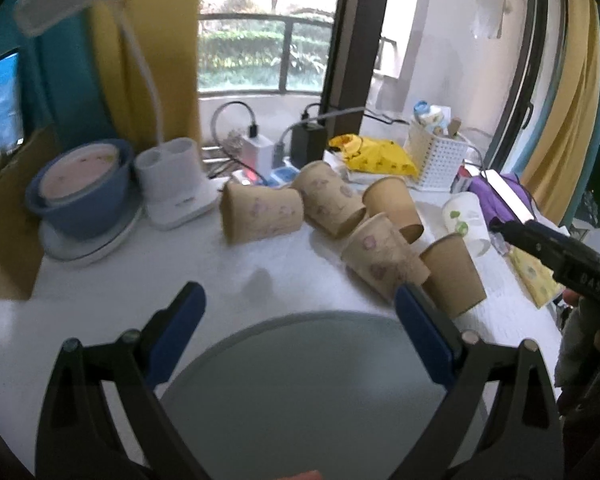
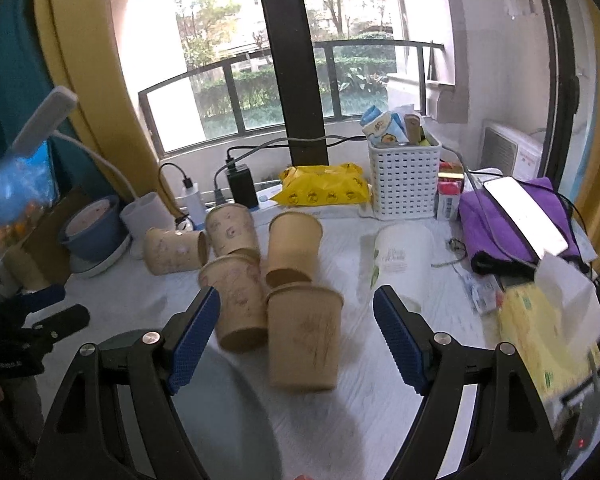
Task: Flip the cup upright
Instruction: 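Reach the left gripper to the drawn paper cup lying on its side and grasp it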
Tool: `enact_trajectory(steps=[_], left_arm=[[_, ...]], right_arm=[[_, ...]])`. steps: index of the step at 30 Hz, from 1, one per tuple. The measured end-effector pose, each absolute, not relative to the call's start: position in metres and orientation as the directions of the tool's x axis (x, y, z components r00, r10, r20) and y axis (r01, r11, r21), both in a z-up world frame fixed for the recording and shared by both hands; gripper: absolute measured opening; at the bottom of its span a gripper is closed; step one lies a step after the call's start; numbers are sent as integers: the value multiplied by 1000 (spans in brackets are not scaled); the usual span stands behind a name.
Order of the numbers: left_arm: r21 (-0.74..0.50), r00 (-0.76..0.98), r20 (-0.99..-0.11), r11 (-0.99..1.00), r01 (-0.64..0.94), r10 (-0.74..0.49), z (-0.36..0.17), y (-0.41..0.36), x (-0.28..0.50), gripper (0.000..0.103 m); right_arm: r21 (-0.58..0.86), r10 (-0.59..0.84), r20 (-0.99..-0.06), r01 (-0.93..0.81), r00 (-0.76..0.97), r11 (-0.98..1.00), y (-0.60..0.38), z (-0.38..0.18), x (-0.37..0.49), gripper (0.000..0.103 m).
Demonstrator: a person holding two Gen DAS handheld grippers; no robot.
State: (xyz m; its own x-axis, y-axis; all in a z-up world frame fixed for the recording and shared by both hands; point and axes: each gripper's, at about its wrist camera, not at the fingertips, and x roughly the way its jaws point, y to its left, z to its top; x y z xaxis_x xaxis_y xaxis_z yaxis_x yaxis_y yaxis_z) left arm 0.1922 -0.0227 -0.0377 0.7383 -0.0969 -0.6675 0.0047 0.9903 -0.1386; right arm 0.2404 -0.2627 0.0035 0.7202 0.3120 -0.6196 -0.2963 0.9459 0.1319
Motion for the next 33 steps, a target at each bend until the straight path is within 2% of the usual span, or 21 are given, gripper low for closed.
enact_trajectory(steps=[9,14,19,21,31,33], left_arm=[[-132,700,-705,991,26,-113,-43,-49,270,96],[-178,658,-738,984,23,-149,-54,-59,312,96],[-242,609,-772,970,-17,-182,-67,-56,343,87],[-243,586,-791,969,-41,-174,-74,-54,355,80],[-233,536,-826,972,-39,-176,-81,-65,392,71],[-228,515,-839,973,-40,-176,-84,-68,395,63]], right_arm=[[150,303,-637,-272,709,951,-267,-12,292,82],[171,293,-636,-240,714,956,-272,-22,318,82],[188,288,-661,-218,693,958,-277,-31,334,82],[183,286,-670,-221,685,958,-277,-34,340,82],[199,301,-665,-226,684,954,-282,-40,352,82],[210,308,-660,-226,685,951,-284,-39,351,82]])
